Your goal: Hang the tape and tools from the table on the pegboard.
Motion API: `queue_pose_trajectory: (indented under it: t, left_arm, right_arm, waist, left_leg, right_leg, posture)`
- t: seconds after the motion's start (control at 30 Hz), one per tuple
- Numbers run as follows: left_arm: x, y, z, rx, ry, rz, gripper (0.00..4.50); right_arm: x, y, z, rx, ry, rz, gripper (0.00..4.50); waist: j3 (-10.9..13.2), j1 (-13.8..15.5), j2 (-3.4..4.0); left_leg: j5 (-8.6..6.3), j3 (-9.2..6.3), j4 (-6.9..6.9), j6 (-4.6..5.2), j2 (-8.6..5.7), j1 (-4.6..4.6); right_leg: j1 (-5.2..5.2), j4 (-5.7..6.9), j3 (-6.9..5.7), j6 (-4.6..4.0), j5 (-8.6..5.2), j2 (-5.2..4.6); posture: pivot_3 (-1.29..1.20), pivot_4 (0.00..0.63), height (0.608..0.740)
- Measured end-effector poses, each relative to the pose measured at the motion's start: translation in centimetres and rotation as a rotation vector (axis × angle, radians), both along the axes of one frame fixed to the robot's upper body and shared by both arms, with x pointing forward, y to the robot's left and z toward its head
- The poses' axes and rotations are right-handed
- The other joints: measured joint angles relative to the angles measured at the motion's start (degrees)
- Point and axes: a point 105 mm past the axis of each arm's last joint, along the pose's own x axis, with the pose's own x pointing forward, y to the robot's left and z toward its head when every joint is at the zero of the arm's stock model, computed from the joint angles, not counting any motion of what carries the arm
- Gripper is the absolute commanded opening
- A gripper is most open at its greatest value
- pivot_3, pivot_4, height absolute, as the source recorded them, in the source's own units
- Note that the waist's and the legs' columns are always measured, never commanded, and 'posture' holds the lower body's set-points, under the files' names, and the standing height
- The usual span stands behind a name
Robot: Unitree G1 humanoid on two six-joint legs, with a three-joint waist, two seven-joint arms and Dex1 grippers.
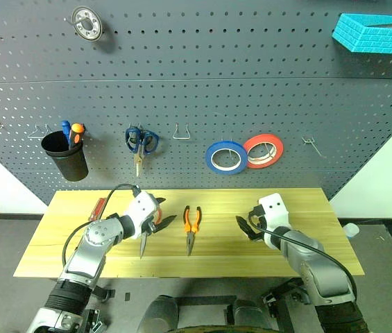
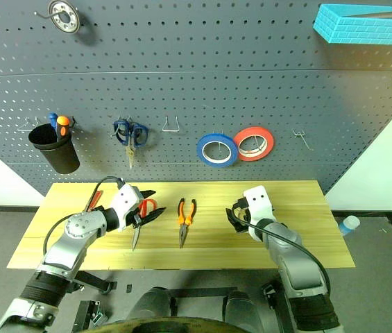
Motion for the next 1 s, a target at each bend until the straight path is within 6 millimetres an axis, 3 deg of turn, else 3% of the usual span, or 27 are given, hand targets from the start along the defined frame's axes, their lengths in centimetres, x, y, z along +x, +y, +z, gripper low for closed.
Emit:
queue_pose_trajectory:
  t: [0.23, 0.43, 0.7, 1.0]
  left_arm:
    - [0.0, 0.1, -0.1, 0.01, 0.003, 0.003, 3.2]
    - [0.2, 0.2, -0.4, 0.011, 0.012, 0.016, 4.46]
    - [0.0, 0.1, -0.4, 0.01, 0.018, 0.003, 4.46]
    - [-2.1, 0.5, -1.2, 0.029, 0.066, -0.011, 4.46]
  right_arm:
    - [0.0, 0.1, 0.0, 0.009, 0.001, 0.006, 4.5]
    - [-0.2, 0.5, 0.0, 0.034, 0.008, 0.026, 4.5]
    - [-0.5, 0.5, -0.1, 0.032, 0.015, 0.026, 4.5]
    - [-1.9, 0.0, -1.3, 0.01, 0.094, -0.008, 4.5]
  waist:
    - [0.0, 0.0, 0.0]
    - [0.0, 0.0, 0.0]
    - [0.0, 0.0, 0.0]
    - [0.0, 0.0, 0.0]
  left_leg:
    - [0.0, 0.0, 0.0, 0.0, 0.0, 0.0]
    - [0.0, 0.0, 0.0, 0.0, 0.0, 0.0]
    - [0.0, 0.0, 0.0, 0.0, 0.0, 0.01]
    - [0.0, 0.0, 0.01, 0.0, 0.0, 0.0]
  right_leg:
    - [0.0, 0.0, 0.0, 0.0, 0.0, 0.0]
    - [0.0, 0.0, 0.0, 0.0, 0.0, 0.0]
    - [0.0, 0.01, 0.0, 0.0, 0.0, 0.01]
    - [0.0, 0.01, 0.0, 0.0, -0.01, 0.0]
  posture:
    - [0.33, 0.0, 0.74]
    - [0.32, 0.0, 0.74]
    - [0.33, 0.0, 0.74]
    - [0.34, 0.0, 0.74]
